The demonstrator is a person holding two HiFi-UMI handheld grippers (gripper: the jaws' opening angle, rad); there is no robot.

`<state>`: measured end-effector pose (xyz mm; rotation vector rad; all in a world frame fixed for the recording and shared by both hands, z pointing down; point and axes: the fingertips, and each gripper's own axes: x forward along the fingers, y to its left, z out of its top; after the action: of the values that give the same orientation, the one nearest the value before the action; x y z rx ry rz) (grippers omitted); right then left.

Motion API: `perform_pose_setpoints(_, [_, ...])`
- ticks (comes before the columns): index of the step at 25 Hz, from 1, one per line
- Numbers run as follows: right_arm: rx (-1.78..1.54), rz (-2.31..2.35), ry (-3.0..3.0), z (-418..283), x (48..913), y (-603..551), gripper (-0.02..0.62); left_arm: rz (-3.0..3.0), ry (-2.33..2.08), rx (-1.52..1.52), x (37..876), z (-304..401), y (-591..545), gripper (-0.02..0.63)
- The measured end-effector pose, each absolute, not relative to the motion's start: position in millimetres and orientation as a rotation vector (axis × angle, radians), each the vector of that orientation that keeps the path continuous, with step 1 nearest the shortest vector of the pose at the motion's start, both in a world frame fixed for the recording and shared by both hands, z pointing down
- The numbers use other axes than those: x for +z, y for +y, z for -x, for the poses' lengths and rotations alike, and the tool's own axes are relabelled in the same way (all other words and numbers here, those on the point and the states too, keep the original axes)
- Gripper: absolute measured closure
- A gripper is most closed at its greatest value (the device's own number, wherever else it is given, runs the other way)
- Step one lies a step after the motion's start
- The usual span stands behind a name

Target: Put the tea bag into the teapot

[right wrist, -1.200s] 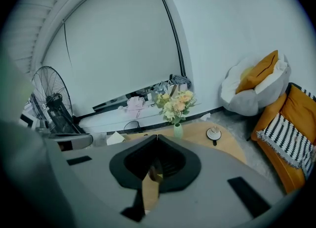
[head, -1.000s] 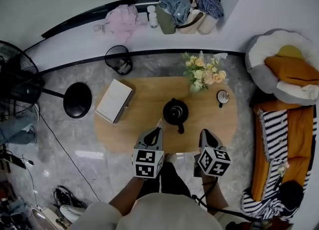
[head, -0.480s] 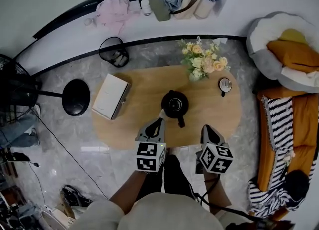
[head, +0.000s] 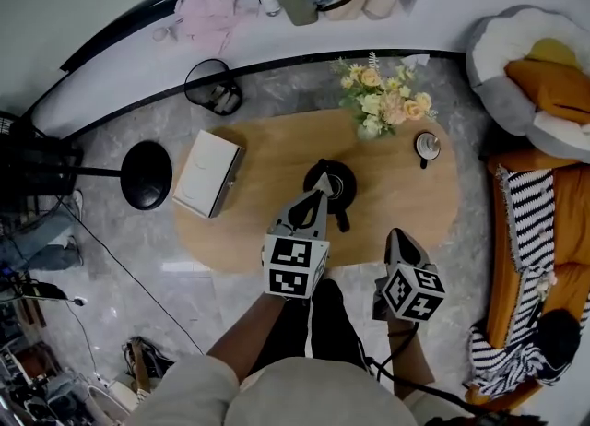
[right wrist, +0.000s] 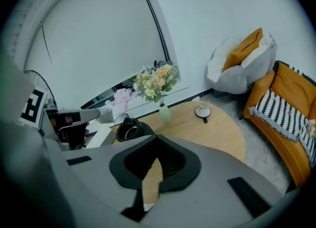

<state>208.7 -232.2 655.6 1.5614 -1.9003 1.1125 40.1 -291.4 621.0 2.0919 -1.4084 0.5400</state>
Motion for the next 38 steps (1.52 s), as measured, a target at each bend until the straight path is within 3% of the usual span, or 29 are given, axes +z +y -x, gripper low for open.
perform_pose_setpoints(30, [1.155,-1.586,-1.834,-224.6,684.5,-227.9,0.561,-2.046,-1.318,0.619,664.3,-60.9,-291.5,0.586])
perform_pose_setpoints(33, [1.159,-1.585,-1.828,-223.9,685.9,-226.9,0.561,-2.057,-1.306,0.612,665.8,-62.3,-292.4,0.508])
perform_pose_setpoints(38, [1.162,-1.584,-1.824,-222.4,687.1,-226.2,0.561,-2.053,-1.306,0.630,667.0,-61.0,-293.1,0.508])
